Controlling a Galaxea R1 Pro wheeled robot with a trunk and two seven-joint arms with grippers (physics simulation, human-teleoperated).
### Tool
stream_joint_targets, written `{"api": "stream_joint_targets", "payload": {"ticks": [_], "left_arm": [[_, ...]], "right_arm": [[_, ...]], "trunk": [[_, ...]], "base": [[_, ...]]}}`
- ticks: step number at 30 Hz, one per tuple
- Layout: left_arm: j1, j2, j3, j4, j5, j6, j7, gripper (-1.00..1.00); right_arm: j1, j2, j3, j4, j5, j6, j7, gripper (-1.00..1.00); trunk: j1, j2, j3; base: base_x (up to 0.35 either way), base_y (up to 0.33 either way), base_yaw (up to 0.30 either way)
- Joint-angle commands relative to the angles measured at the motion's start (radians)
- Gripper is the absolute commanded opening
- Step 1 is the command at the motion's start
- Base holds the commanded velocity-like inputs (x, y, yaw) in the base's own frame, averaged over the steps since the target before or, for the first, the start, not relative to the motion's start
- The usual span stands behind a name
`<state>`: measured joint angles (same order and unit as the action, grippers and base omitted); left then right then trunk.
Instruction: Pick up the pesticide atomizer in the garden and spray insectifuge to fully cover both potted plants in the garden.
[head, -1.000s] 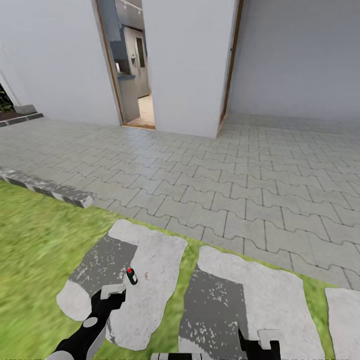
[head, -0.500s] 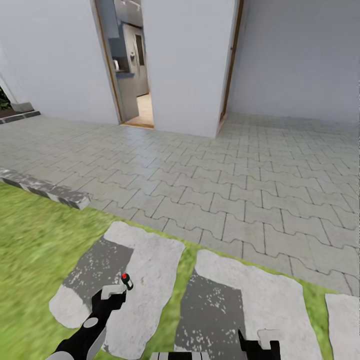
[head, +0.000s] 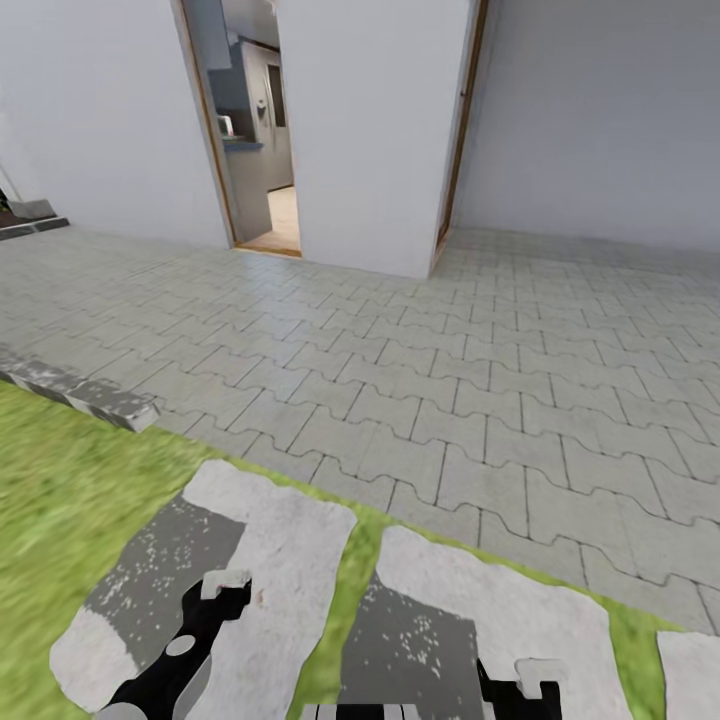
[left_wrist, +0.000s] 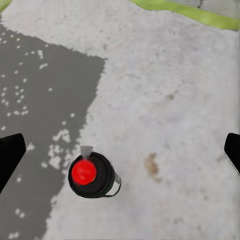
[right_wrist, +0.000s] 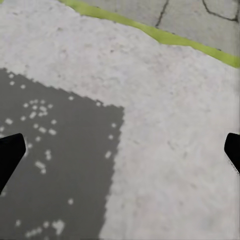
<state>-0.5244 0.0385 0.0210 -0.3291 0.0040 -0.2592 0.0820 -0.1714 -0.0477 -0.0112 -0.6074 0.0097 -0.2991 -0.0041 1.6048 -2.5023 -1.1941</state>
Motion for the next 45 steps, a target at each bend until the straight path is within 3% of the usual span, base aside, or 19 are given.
{"api": "stream_joint_targets", "payload": {"ticks": [1,17,39,45], "left_arm": [[0.000,0.000,0.001,0.001,0.000,-0.004,0.001,1.00],[0.000,0.000,0.002,0.001,-0.002,-0.008,0.001,1.00],[0.000,0.000,0.002,0.001,-0.006,-0.009,0.001,1.00],[0.000,0.000,-0.002,0.001,-0.011,-0.021,0.000,1.00]], "right_arm": [[0.000,0.000,-0.001,0.000,0.001,-0.003,0.000,1.00],[0.000,0.000,-0.002,0.000,0.001,-0.003,0.000,1.00],[0.000,0.000,-0.003,-0.001,0.000,-0.003,0.000,1.00],[0.000,0.000,-0.003,0.000,0.000,-0.003,0.000,1.00]], "trunk": [[0.000,0.000,-0.001],[0.000,0.000,-0.005],[0.010,-0.005,-0.120],[0.010,-0.005,-0.130]], "base": [[0.106,-0.019,0.000],[0.010,-0.002,0.097],[0.000,0.000,0.001],[0.000,0.000,0.000]]}}
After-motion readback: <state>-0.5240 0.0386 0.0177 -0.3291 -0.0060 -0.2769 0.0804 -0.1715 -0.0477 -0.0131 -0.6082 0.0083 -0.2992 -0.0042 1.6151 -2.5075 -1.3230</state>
